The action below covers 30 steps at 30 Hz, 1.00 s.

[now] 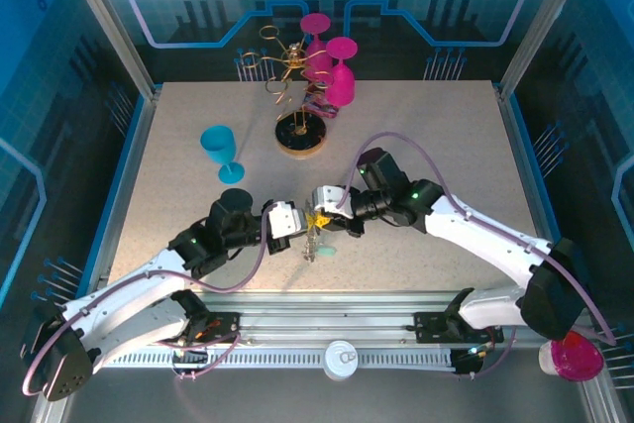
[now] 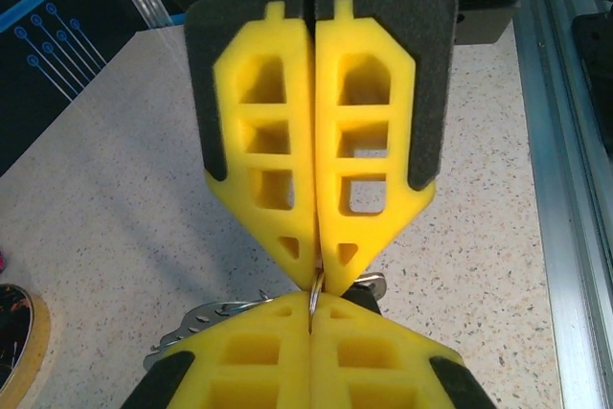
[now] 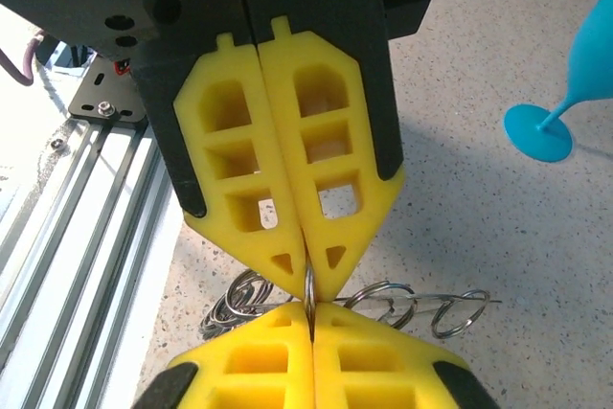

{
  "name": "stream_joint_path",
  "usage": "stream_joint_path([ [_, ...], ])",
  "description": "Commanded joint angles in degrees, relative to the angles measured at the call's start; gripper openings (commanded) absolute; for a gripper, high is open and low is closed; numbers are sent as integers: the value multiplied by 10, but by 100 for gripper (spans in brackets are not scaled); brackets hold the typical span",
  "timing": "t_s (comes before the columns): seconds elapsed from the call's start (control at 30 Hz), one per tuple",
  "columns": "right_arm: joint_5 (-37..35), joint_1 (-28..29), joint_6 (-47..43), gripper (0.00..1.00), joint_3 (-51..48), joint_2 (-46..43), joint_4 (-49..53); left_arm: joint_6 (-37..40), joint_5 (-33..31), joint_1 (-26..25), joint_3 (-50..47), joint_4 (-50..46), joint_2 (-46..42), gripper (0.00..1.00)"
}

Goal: Put the keys on the keyring

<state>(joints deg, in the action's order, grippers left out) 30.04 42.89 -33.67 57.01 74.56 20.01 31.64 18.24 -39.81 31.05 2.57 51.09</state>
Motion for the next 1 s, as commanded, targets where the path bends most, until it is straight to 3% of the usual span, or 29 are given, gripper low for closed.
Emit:
stream_joint_path([
  [0.0, 47, -20, 64, 26, -27, -53, -93, 3, 0, -1, -2, 16, -7, 0],
  [0.17, 51, -50, 131, 33, -155, -101, -257, -12, 19, 0, -28, 78, -17, 0],
  [0.47, 50, -27, 163, 35, -174, -54, -289, -10, 27, -1, -42, 97, -21, 0],
  [0.6, 56, -26, 165, 27, -172, -47, -290, -12, 29, -1, -46, 103, -23, 0],
  [0.83, 65, -27, 149, 0, -158, -51, -251, -18, 32, -2, -51, 111, -29, 0],
  [0.97, 54, -32, 140, 0, -155, -49, -229, -27, 45, -1, -55, 133, -38, 0],
])
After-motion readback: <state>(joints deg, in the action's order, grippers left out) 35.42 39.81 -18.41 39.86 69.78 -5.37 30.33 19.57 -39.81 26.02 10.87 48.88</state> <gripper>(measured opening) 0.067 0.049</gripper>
